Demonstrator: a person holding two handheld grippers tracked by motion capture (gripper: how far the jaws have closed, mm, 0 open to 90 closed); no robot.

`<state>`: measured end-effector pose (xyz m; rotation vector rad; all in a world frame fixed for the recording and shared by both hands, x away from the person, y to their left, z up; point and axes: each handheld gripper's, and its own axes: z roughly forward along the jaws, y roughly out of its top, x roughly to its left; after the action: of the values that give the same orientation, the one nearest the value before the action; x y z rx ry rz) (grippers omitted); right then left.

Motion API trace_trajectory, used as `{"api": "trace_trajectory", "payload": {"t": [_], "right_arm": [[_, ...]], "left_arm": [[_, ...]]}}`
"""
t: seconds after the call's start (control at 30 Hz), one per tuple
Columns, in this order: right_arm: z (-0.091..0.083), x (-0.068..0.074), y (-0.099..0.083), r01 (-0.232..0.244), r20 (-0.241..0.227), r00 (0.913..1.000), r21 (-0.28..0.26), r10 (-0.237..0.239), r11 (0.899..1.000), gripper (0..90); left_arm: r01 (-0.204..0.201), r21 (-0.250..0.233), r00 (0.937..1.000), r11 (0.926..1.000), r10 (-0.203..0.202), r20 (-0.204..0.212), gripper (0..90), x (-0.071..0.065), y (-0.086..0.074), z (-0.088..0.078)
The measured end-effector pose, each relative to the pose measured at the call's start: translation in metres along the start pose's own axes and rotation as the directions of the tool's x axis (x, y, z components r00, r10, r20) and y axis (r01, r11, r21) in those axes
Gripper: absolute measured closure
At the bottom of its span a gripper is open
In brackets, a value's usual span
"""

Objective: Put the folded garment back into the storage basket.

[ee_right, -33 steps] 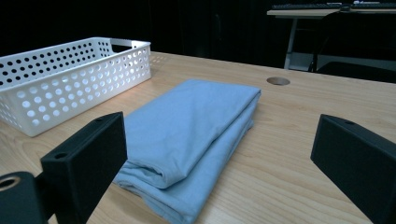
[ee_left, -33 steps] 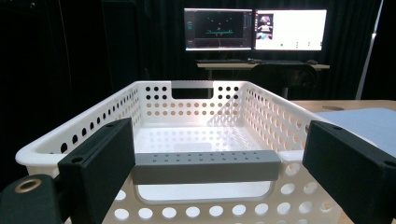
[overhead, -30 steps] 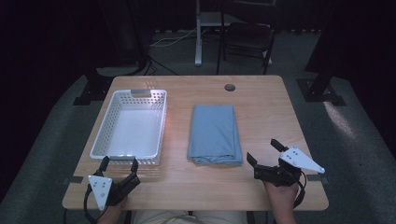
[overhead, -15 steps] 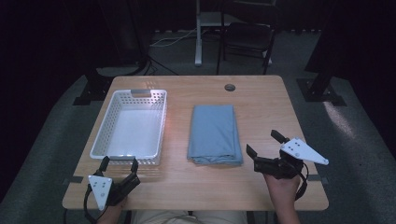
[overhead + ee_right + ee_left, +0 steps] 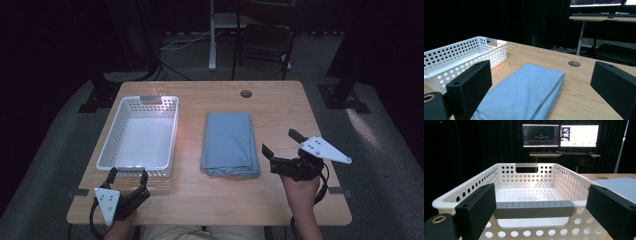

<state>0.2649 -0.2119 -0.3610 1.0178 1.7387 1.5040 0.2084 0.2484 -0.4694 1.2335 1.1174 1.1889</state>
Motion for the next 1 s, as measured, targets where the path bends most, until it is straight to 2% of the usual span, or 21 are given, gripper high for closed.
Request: {"api": "trace_trajectory", "payload": {"t": [0.3,0.43,0.77,1.0], "right_arm": [[0.019,-0.007,0.006,-0.008,-0.004,1.0,0.054,0.008,0.999,3.3],[0.026,-0.01,0.002,-0.032,-0.015,0.9993,0.081,0.034,0.996,3.3],[0.041,-0.01,-0.002,-0.035,-0.016,0.9992,0.124,0.037,0.992,3.3],[0.058,-0.017,-0.004,-0.053,-0.019,0.9982,0.176,0.057,0.983,3.3]], "left_arm": [[0.0,0.0,1.0,1.0,0.0,0.0,10.7,0.0,0.0,0.0],[-0.001,0.001,1.0,1.0,0.001,0.001,10.7,0.0,0.0,0.0],[-0.002,0.001,1.0,1.0,0.002,0.001,10.7,0.0,0.0,0.0],[-0.002,0.001,1.0,1.0,0.002,0.0,10.7,0.0,0.0,0.0]]}}
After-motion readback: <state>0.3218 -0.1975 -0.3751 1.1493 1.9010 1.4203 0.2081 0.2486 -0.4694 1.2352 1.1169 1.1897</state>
